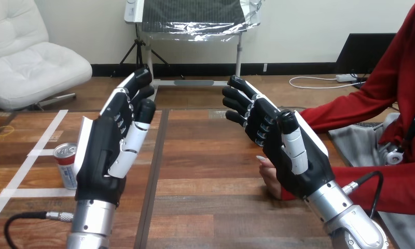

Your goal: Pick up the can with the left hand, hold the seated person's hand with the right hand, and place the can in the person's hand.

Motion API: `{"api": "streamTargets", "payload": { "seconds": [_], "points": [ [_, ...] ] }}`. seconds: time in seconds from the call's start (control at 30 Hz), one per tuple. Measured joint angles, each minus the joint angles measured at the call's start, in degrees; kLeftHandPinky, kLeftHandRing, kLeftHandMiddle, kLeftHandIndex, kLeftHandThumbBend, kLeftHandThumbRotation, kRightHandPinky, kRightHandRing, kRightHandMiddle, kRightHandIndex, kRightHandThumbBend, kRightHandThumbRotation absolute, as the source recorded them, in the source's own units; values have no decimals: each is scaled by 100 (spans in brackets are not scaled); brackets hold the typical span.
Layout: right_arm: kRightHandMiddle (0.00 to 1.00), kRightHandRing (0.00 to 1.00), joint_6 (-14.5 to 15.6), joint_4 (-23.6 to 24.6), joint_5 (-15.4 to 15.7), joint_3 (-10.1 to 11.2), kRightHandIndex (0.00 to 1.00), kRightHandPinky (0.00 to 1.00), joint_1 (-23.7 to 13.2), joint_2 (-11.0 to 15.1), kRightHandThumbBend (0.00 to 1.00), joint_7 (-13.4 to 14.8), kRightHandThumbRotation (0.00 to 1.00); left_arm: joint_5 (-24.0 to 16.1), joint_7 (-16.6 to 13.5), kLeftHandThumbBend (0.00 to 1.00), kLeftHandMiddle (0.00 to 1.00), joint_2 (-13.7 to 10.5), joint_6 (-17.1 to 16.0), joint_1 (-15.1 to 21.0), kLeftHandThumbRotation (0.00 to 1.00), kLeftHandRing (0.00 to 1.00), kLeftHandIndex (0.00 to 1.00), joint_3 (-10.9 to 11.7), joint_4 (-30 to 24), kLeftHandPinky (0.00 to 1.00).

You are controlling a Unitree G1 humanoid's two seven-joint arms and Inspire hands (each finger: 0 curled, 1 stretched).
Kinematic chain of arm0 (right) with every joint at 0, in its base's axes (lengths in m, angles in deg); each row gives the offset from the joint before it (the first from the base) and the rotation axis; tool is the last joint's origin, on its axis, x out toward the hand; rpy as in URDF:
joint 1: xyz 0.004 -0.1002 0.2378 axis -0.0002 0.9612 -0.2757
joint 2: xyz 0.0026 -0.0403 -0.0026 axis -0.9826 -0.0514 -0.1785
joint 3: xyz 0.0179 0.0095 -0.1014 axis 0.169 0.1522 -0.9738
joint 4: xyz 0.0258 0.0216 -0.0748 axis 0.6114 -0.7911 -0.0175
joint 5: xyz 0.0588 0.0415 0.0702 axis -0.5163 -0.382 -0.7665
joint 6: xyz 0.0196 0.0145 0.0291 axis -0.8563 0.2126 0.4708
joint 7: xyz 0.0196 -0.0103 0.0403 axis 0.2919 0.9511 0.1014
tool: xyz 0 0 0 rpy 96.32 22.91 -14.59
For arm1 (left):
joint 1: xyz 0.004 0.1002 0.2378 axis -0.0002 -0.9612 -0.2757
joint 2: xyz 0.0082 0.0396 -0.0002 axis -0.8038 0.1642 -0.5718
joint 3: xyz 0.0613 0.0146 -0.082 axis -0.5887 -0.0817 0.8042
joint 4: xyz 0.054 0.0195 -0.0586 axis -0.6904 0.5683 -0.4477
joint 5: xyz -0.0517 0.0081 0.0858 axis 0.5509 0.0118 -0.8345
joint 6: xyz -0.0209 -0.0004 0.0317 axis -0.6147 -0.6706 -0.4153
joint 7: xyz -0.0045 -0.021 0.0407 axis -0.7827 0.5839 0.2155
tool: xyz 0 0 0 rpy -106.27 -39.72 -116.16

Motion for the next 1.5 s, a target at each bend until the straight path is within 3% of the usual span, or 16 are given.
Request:
{"api": "streamTargets", "payload": {
  "seconds": [0.53, 1.1, 1.5],
  "points": [
    [93, 94, -1, -45, 9, 0, 94, 93, -1, -5, 89, -16, 100, -610, -434, 74, 93, -400, 87, 522, 73, 92, 88, 266, 425, 84],
    [92, 94, -2, -108, 14, 0, 93, 92, -2, -27, 90, -34, 100, -901, -759, 76, 95, -894, 111, 1562, 69, 94, 90, 470, 1413, 89],
    [93, 94, -6, -108, 14, 2, 94, 92, -2, -53, 89, -40, 100, -1079, -887, 73, 98, -1249, 147, 2345, 67, 98, 94, 475, 2436, 95]
  ]
}}
